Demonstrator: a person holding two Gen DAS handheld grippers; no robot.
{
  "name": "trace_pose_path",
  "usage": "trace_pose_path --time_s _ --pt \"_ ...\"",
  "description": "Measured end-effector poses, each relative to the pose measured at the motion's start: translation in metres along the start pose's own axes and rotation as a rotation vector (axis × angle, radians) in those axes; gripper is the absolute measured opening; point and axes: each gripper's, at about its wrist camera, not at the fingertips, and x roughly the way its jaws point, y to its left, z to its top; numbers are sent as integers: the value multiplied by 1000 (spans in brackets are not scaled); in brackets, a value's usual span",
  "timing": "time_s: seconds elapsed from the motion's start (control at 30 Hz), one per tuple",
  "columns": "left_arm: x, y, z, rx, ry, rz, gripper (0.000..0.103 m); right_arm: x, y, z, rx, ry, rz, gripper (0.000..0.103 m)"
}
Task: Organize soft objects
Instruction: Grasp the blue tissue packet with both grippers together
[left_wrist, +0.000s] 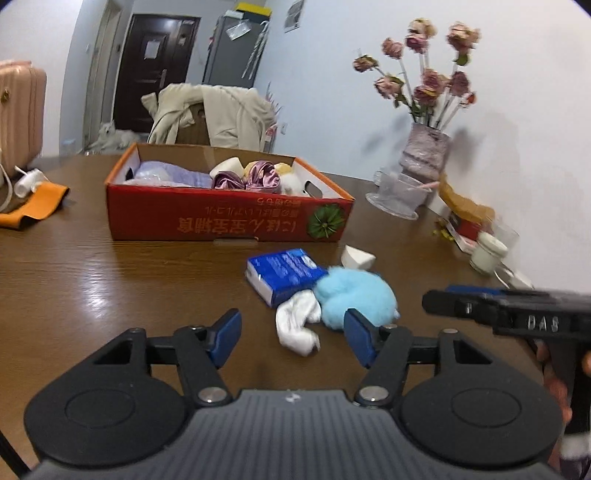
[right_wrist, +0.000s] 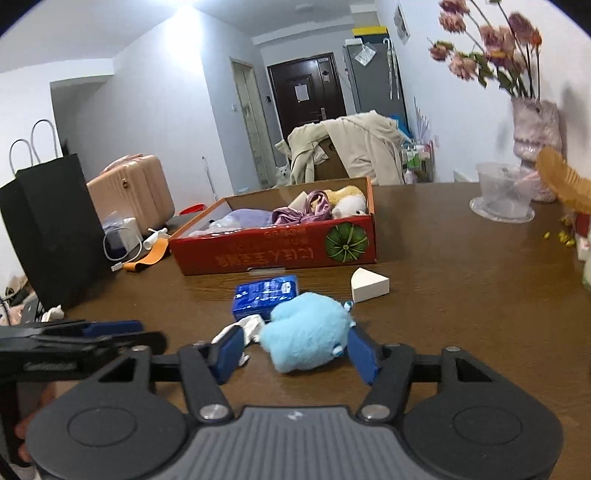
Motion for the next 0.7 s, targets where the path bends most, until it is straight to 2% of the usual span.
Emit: trace_pose_path --time_s 0.17,0.23,0.33,0.4,0.43,0.47,0.63,0.7 --pt "55 13 21 -81 53 11 51 48 -9 19 -3 33 28 47" --pt "73 20 28 -129 74 -6 49 70 -9 29 -14 51 62 45" --pt "95 31 34 -186 102 -22 40 106 -7 42 -16 89 103 40" --pt "107 40 34 -222 120 -36 29 129 -6 48 -17 122 118 36" --pt "109 45 33 -245 115 -51 28 139 -6 49 -9 139 121 35" --pt "110 50 32 -268 109 -67 25 146 -6 49 -4 152 129 30" --pt "114 69 30 -362 96 -101 23 158 -8 42 19 148 157 28" --pt "115 69 30 -370 97 -103 23 159 -12 41 44 148 167 28"
